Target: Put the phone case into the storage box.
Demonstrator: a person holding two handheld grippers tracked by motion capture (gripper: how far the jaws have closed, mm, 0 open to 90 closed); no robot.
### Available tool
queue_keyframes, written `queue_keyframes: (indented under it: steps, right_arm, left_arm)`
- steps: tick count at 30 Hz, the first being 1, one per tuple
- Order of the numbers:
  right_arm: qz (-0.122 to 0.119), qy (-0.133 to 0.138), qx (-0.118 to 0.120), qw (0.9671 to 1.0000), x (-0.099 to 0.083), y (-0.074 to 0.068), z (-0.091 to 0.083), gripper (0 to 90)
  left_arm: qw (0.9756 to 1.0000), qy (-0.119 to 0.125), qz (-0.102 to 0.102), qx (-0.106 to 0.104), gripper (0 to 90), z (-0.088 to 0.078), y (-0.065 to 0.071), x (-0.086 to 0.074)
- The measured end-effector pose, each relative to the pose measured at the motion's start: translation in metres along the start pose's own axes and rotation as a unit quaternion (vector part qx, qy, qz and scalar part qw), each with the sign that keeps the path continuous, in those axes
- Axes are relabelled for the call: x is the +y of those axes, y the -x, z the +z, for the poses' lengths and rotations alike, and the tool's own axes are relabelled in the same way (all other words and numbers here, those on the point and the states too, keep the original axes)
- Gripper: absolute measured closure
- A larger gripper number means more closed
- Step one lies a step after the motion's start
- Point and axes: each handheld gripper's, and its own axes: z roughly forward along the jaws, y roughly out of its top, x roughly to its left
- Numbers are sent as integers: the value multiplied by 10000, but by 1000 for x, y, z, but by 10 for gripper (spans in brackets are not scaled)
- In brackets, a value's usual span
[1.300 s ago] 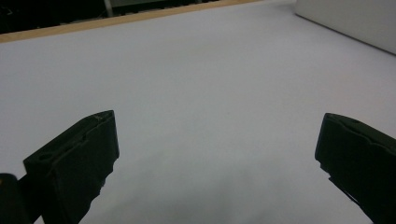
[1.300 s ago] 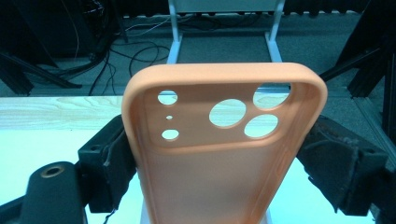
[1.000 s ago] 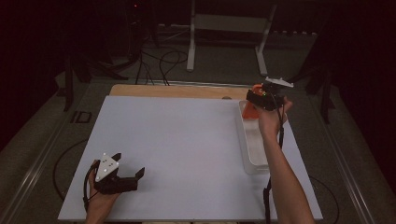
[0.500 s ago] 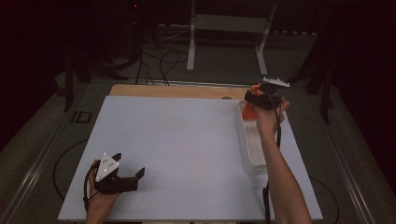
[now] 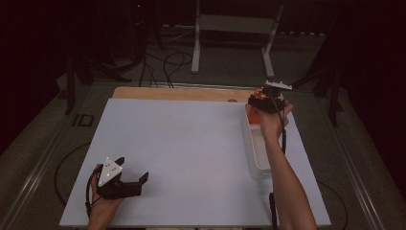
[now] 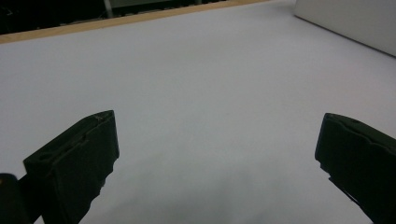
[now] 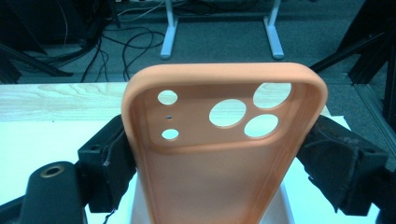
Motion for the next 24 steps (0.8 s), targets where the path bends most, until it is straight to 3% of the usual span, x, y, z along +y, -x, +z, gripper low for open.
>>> queue_keyframes:
  steps: [24]
  right_arm:
    - [-150,-331,-49,9993,-8,-3,12,165]
  left_arm:
    - [10000,-7,12,-16,5,0,0,0]
